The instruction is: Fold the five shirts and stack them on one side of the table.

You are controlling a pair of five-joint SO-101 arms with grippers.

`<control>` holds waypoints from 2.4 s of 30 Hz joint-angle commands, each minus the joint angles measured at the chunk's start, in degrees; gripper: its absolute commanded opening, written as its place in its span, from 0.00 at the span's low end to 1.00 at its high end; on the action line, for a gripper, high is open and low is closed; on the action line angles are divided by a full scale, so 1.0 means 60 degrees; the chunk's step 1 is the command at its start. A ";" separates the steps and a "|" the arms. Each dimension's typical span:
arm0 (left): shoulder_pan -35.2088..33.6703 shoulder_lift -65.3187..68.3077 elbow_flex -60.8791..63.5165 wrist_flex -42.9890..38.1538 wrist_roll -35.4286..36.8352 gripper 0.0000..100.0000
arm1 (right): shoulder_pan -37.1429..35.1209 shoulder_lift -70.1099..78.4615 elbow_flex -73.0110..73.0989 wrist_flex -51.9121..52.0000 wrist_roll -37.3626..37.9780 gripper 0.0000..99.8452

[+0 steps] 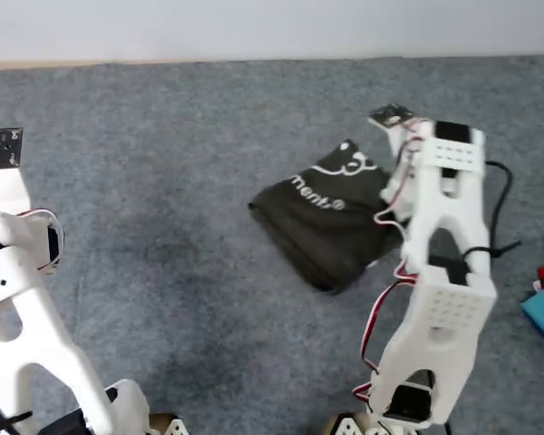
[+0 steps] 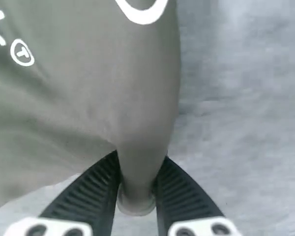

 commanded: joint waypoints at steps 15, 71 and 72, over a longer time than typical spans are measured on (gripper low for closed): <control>-0.0044 -0.0293 -0.0037 0.0220 -0.0103 0.00 | 0.0842 -0.0828 -0.0205 -0.1399 0.1919 0.14; 0.0015 -0.0205 -0.0037 0.0029 -0.0557 0.00 | -0.2396 -0.0403 -0.0513 -0.1018 -1.4125 0.50; 0.0015 -0.0205 -0.0037 0.0029 -0.0557 0.00 | -0.2381 -0.0344 -0.0513 -0.1092 -1.4168 0.50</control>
